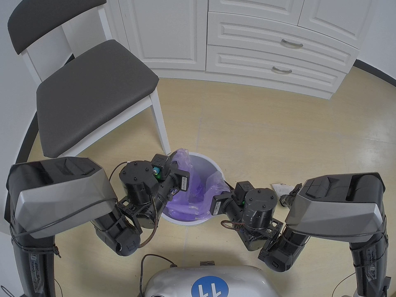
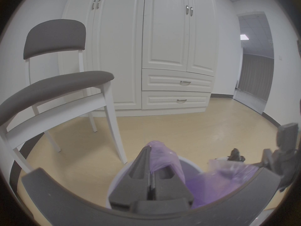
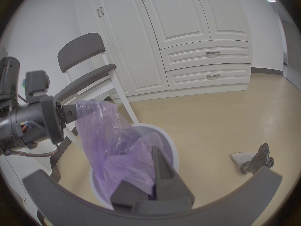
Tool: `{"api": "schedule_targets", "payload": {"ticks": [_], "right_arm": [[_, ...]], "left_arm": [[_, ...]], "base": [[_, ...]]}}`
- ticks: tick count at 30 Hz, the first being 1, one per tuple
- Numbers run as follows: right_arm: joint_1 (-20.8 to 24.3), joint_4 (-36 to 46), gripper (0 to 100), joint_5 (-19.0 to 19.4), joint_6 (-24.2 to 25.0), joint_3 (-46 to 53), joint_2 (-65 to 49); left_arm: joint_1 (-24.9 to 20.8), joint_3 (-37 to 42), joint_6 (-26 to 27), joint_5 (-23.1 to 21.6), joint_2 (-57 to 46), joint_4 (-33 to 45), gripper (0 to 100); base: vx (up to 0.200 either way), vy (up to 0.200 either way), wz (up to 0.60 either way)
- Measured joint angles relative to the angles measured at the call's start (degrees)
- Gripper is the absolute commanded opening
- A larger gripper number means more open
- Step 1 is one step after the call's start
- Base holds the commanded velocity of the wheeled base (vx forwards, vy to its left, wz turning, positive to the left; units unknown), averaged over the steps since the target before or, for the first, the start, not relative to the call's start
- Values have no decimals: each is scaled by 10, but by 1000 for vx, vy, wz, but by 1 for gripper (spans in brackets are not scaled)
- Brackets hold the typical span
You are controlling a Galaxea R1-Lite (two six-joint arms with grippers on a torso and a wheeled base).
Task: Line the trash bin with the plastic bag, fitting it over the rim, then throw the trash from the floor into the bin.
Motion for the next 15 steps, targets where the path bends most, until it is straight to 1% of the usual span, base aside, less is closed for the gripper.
{"api": "schedule_targets", "payload": {"ticks": [3, 8, 11, 12, 15], "right_arm": [[-8, 0, 0, 0, -7, -1, -1], [-30, 0, 0, 0, -35, 4, -12], [-45, 0, 0, -1, -63, 10, -16], [-51, 0, 0, -2, -79, 14, -18], [-65, 0, 0, -2, -117, 29, -20]], "left_arm": [[21, -12, 5, 0, 11, 2, 0], [51, -19, 24, 0, 18, 10, 0], [71, -17, 59, -1, 19, 10, 0], [80, -15, 73, -1, 20, 9, 0], [96, -10, 94, -1, 19, 5, 0]], "base": [[0, 0, 0], [0, 0, 0], [0, 0, 0], [0, 0, 0], [0, 0, 0]]}}
